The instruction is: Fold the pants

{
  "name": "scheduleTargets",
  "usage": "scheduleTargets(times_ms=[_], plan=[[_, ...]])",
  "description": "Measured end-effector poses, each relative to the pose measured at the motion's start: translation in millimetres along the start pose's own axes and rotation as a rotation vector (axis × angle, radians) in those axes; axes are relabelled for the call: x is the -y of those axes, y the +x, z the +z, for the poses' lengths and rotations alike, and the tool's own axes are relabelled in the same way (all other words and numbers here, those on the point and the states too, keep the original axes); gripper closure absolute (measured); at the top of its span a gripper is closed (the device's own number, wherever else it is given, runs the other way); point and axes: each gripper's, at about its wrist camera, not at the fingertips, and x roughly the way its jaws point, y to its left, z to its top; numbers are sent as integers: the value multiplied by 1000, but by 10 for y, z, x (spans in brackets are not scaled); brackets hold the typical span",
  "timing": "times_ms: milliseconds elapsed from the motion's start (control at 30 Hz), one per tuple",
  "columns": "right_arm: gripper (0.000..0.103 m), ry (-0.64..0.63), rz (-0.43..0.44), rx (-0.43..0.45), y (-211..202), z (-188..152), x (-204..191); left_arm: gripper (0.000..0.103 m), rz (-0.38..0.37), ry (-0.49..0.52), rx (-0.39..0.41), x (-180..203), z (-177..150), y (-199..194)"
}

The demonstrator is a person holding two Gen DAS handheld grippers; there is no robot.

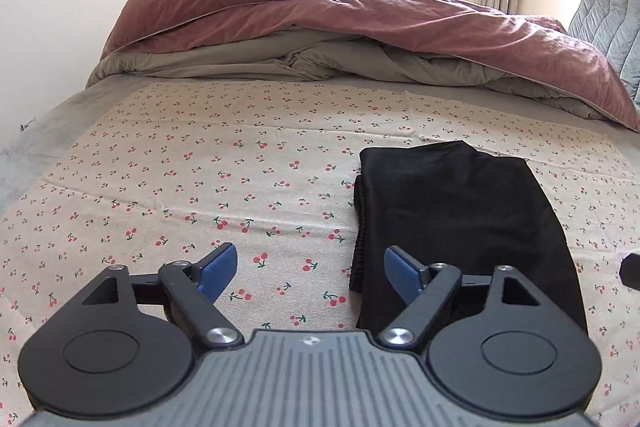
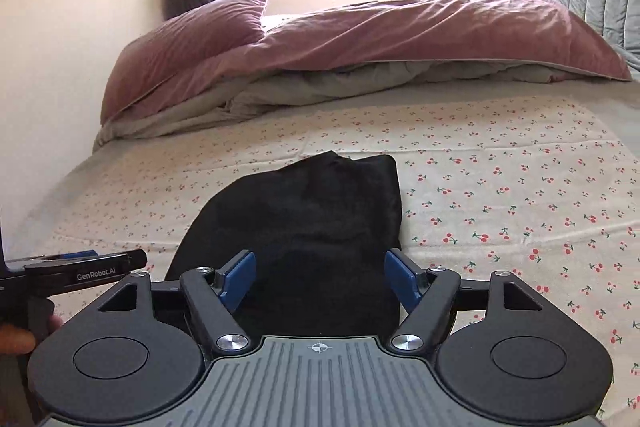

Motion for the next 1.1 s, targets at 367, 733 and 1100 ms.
scheduleTargets(times_ms=[367,733,1100], plan=[[4,-20,-21,55,-613,-430,-264,2,20,83,31,95,-522,-647],[0,5,-94,-10,-864,-824,-459,2,-22,49,13,44,-806,-869],[0,-31,-150,-73,-599,-992,-423,2,-41,117,-43,159,-969,-751]])
